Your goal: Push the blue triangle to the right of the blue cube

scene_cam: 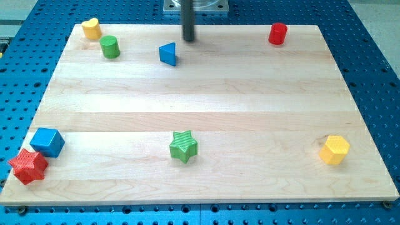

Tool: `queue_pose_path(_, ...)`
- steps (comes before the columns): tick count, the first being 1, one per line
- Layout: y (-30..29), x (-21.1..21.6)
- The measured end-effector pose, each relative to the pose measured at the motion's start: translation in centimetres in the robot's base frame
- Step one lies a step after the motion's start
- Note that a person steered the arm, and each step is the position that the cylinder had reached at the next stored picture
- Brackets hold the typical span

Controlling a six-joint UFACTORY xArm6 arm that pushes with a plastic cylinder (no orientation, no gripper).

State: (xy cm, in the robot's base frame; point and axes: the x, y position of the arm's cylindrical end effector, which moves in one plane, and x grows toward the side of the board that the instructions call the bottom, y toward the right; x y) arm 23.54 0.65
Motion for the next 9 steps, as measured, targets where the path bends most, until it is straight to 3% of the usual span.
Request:
queue_pose_path(2, -9.8, 7.3)
queue_pose_path(3, -7.1, 6.7)
queue_pose_path(4, -0.8, 7.0)
queue_pose_path(5, -8.5, 11.9)
queue_pose_path(6, -12.7, 12.8)
queue_pose_path(8, -11.7, 7.6)
queue_pose_path(9, -16.9, 11.1)
